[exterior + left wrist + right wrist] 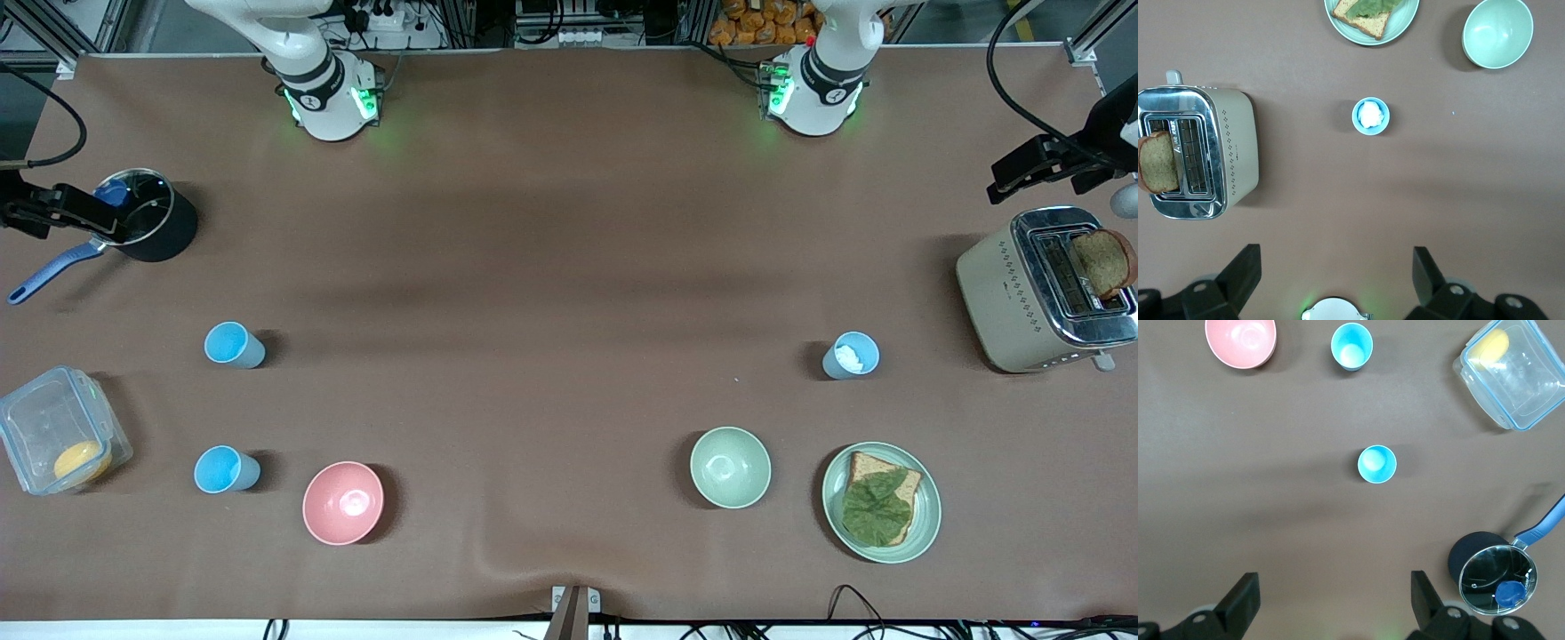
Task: Stack blue cups with both arms
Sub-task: 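Reach the right gripper to a blue cup while the left gripper reaches another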
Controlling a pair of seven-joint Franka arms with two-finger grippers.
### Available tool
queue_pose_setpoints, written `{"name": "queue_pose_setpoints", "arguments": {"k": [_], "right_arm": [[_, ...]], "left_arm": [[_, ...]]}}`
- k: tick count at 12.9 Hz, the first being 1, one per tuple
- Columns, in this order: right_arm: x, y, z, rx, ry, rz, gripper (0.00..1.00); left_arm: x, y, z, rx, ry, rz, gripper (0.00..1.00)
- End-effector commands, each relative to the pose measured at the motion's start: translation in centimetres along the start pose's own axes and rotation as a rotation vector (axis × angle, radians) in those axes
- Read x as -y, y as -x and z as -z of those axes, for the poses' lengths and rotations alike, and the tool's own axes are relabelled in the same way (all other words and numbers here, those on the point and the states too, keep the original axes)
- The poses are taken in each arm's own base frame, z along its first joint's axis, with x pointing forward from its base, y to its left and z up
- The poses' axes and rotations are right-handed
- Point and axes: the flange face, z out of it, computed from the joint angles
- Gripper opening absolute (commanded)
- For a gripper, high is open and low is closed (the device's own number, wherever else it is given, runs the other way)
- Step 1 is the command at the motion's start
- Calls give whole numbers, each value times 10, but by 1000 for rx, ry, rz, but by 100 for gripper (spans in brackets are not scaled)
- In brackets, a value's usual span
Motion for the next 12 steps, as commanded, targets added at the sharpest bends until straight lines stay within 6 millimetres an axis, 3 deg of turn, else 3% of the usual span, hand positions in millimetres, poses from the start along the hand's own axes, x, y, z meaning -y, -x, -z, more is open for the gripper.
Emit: {"name": "queue_pose_setpoints", "arguments": {"k": [1, 3, 5, 9, 12], "right_arm": [[5, 1, -2, -2, -14, -6, 100], [6, 1, -2, -2, -14, -4, 100], [5, 1, -1, -2, -14, -4, 100], [7, 0, -4, 1, -14, -1, 100], [6, -8, -22, 34, -11, -3, 100]], "left_arm": [[1, 3, 5, -12, 7, -23, 100], [-1, 3, 5, -11, 4, -25, 100], [-7, -3, -8, 12, -17, -41, 100], [-10, -34, -55, 70, -8, -47, 100], [-14, -50, -118, 50, -3, -51, 100]]}}
